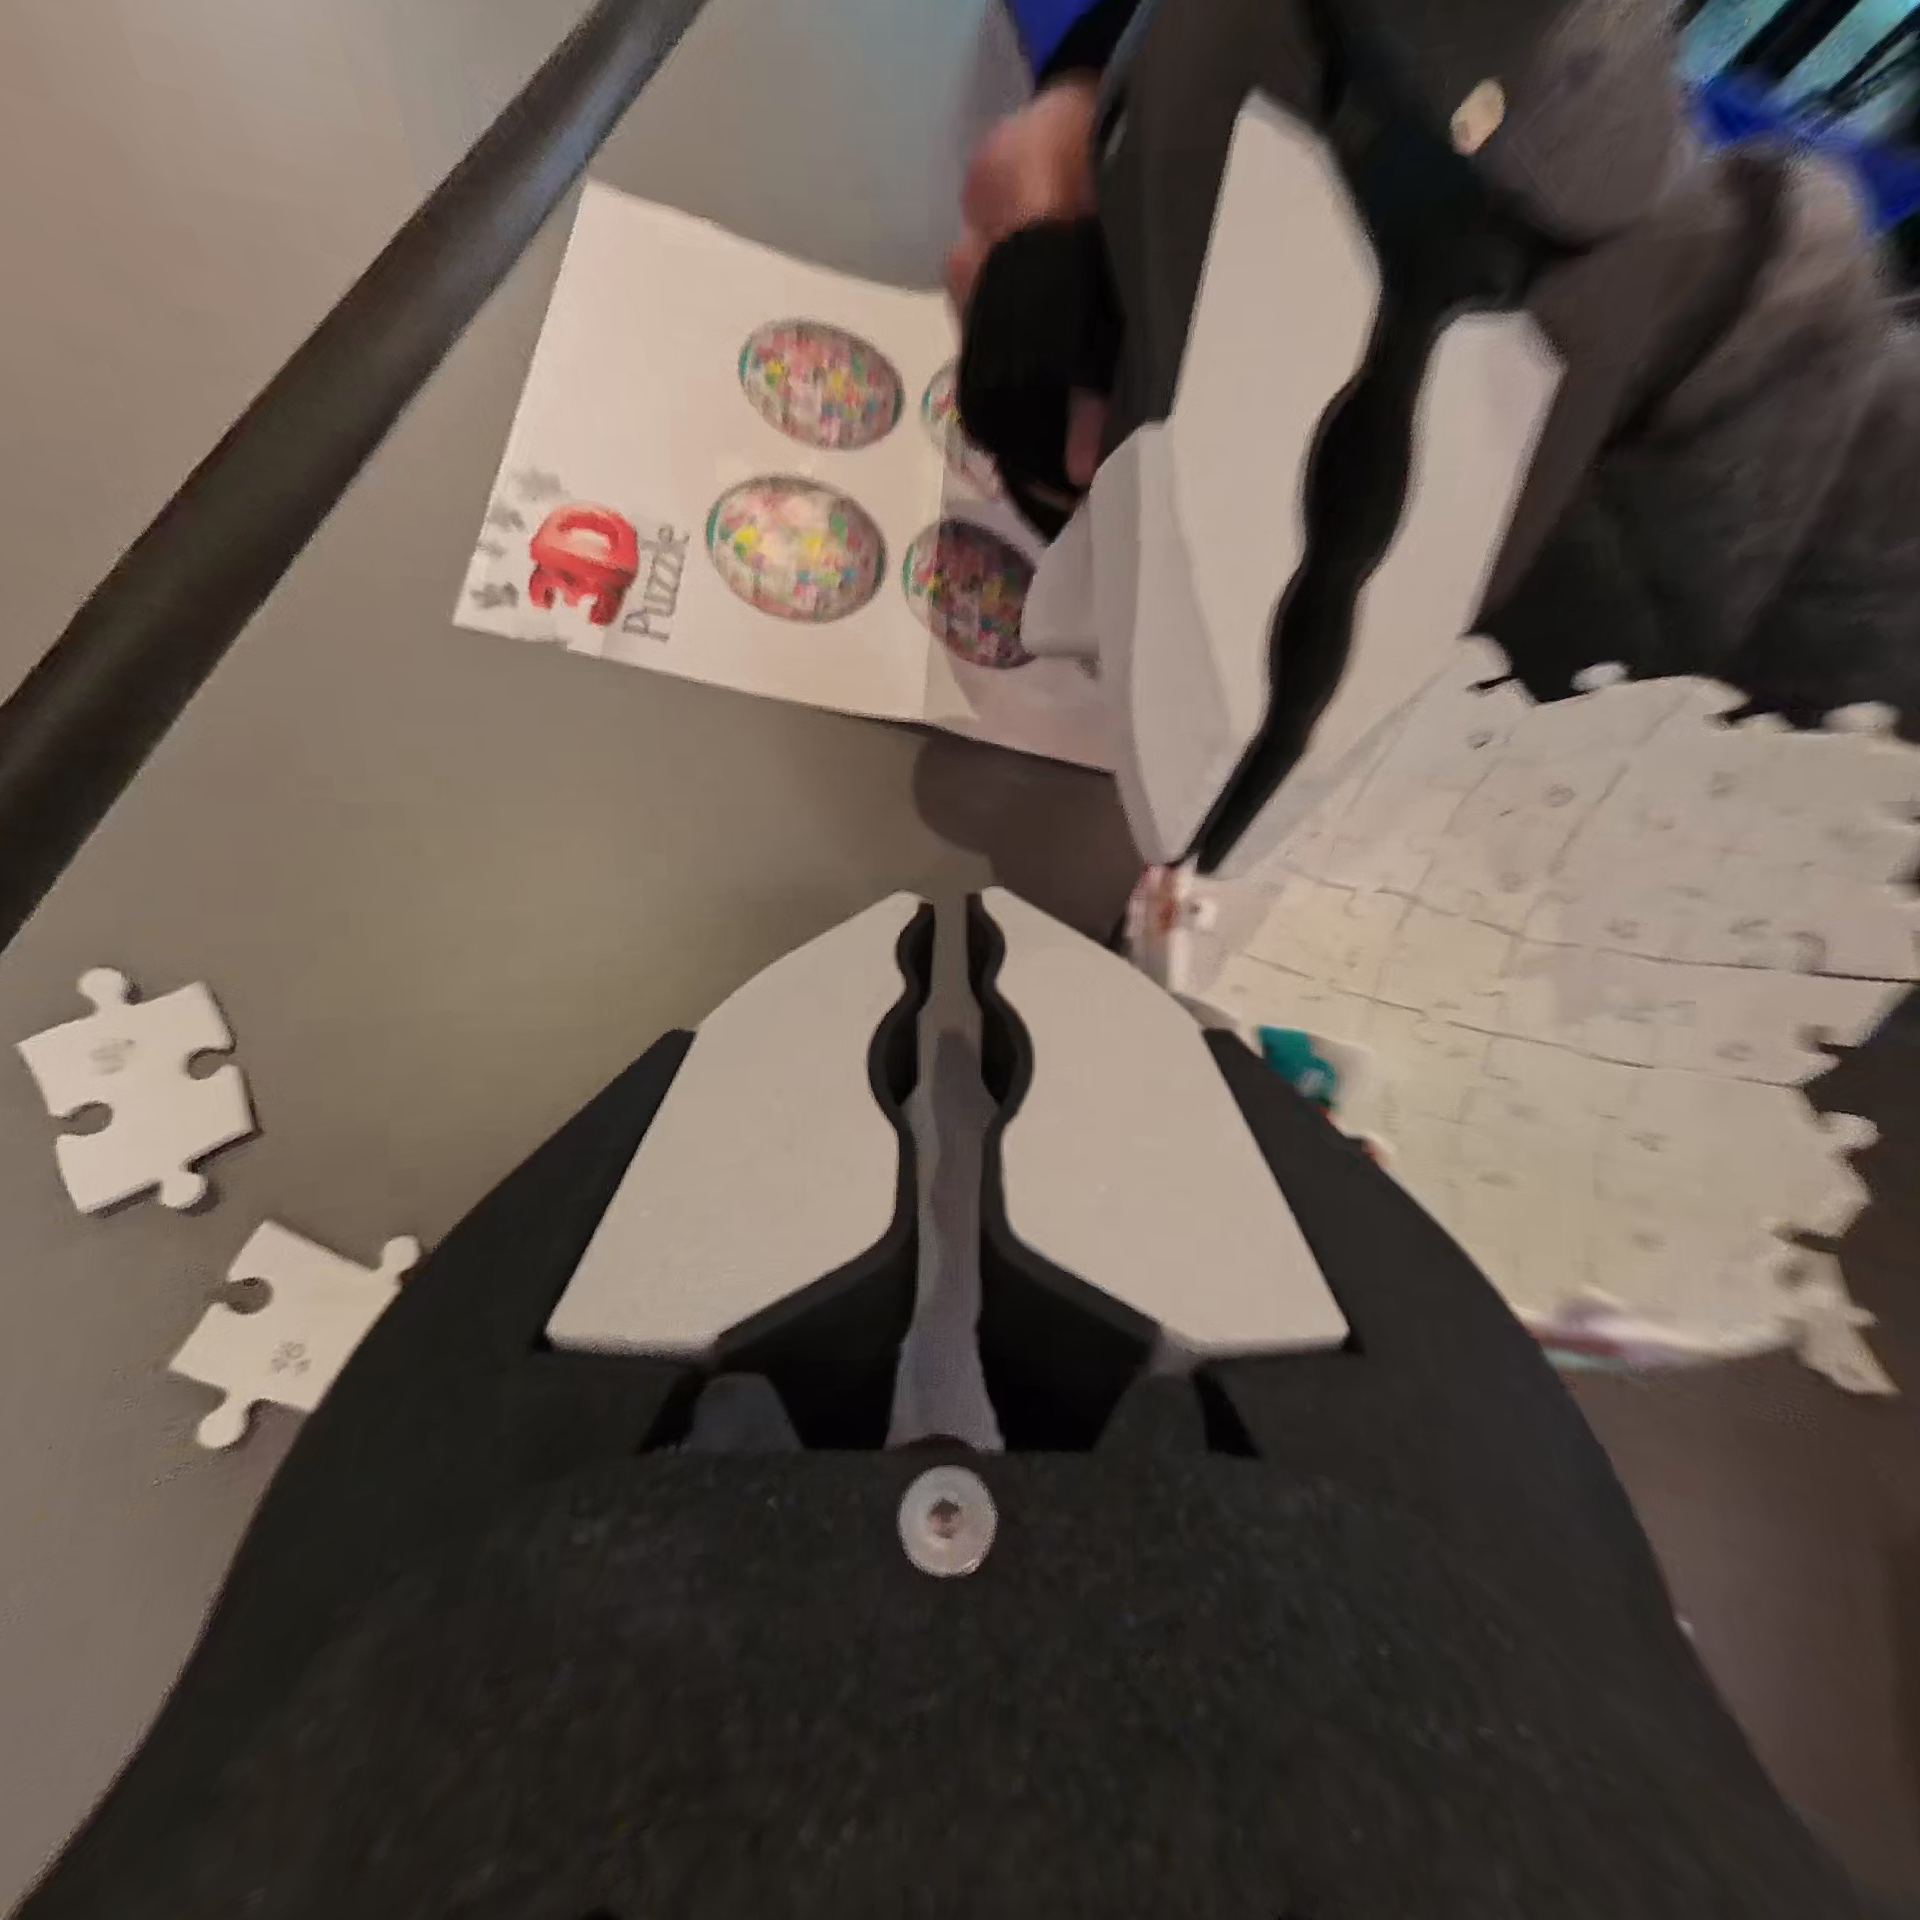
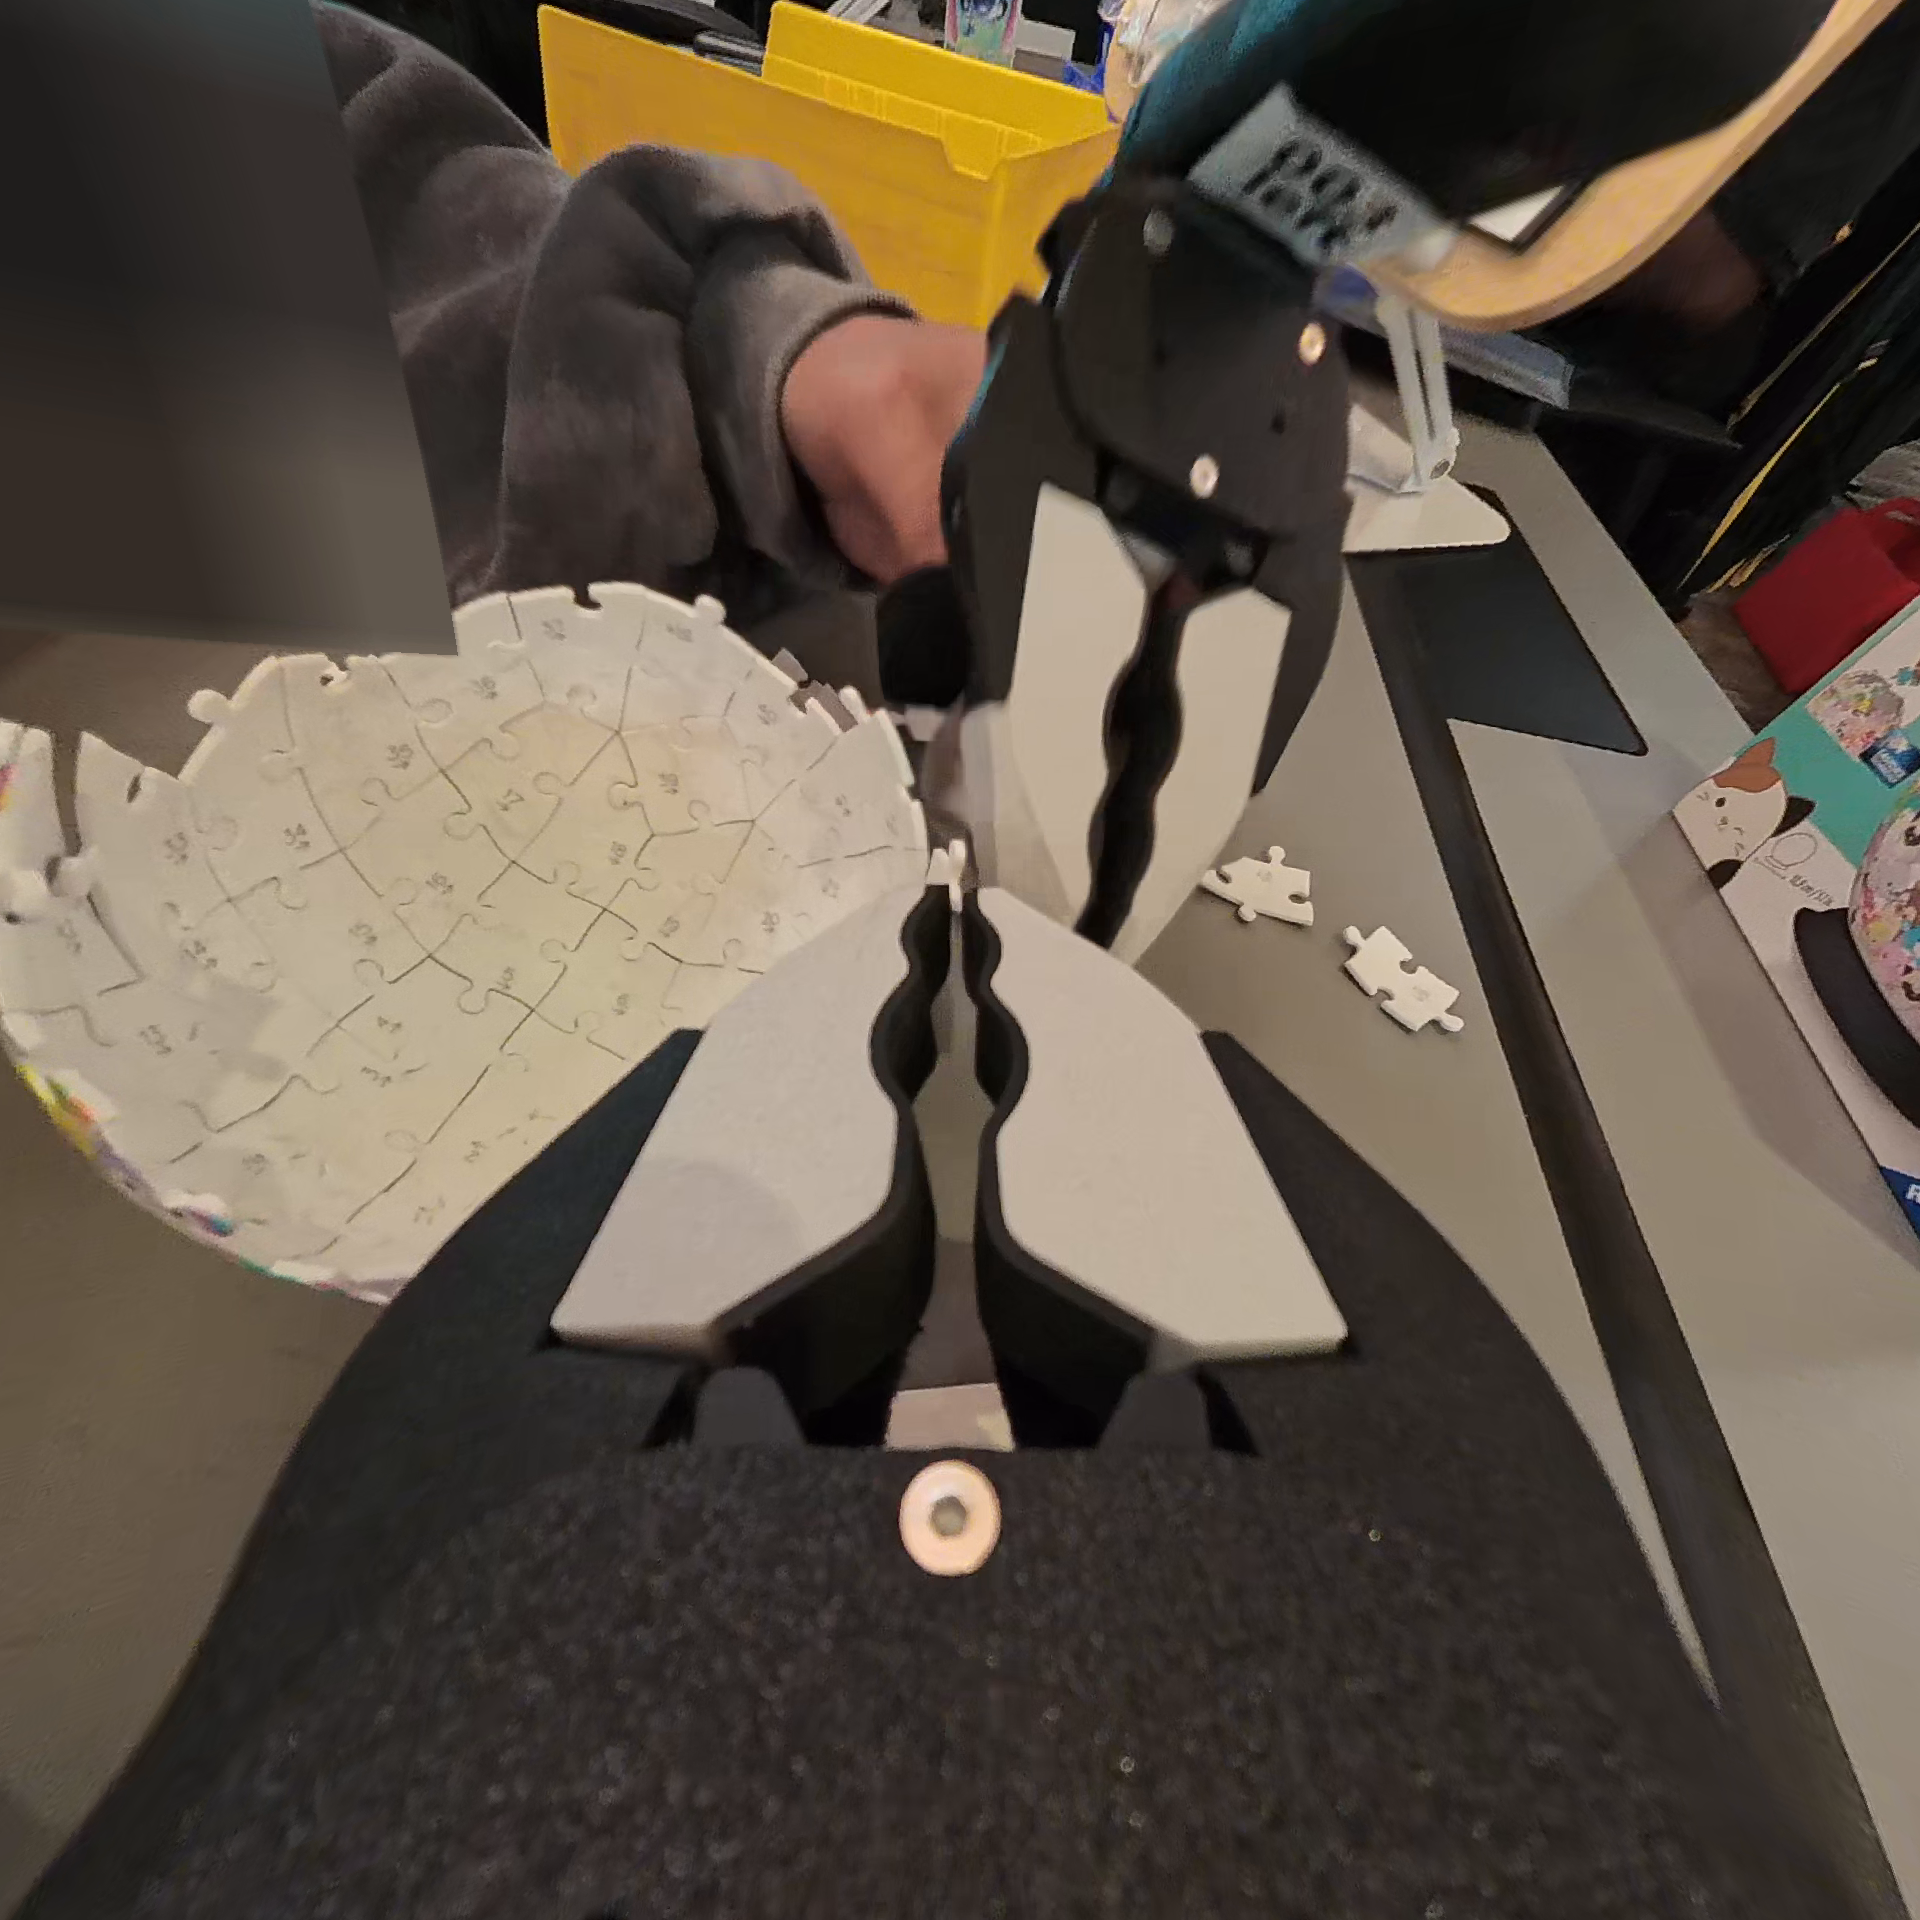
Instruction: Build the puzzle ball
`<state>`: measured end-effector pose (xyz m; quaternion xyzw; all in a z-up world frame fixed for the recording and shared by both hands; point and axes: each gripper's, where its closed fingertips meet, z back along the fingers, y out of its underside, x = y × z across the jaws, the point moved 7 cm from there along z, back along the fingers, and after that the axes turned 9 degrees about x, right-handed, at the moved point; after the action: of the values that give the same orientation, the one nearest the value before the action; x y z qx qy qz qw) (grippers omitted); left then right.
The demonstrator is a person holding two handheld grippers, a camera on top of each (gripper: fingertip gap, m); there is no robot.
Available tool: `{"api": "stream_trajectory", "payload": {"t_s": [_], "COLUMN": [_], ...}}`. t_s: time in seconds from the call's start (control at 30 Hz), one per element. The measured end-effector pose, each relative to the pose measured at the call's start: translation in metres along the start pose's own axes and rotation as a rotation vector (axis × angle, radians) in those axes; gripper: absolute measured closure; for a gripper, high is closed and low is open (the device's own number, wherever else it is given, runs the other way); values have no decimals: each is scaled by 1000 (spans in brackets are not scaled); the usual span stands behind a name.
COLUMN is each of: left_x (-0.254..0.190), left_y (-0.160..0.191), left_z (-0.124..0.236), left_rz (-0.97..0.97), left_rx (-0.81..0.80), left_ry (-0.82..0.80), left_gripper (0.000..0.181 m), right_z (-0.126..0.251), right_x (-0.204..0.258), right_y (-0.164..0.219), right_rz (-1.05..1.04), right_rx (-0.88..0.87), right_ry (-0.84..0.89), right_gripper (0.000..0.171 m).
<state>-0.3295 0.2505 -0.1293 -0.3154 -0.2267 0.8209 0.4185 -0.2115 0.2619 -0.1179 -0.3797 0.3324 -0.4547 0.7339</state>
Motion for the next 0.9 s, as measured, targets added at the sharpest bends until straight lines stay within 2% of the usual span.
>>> {"api": "stream_trajectory", "payload": {"t_s": [0.17,0.37,0.53,0.67,0.7,0.73,0.83,0.9], "left_x": [-9,-26,-29,-28,-28,-29,-30,-30], "left_y": [-13,-18,-21,-29,-29,-29,-29,-30], "left_z": [30,32,29,29,28,28,27,26], "left_rz": [-28,-152,-167,-157,-161,-169,-177,-171], "left_rx": [-49,-6,-22,-104,-111,-116,-116,-95], "left_ry": [8,-51,-67,-60,-58,-61,-109,-119], "left_gripper": [163,157,157,158,164,179,179,179], "right_z": [2,17,28,27,26,26,28,30], "right_x": [-2,-11,-18,-18,-18,-19,-22,-28], "right_y": [-2,-12,-19,-27,-29,-29,-33,-42], "right_rz": [-12,-73,-107,-124,-125,-123,-85,-30], "right_rx": [-26,-109,-149,-210,-216,-211,-122,35], "right_ry": [5,38,84,64,58,65,60,79], "right_gripper": [169,169,169,169,169,169,167,145]}}
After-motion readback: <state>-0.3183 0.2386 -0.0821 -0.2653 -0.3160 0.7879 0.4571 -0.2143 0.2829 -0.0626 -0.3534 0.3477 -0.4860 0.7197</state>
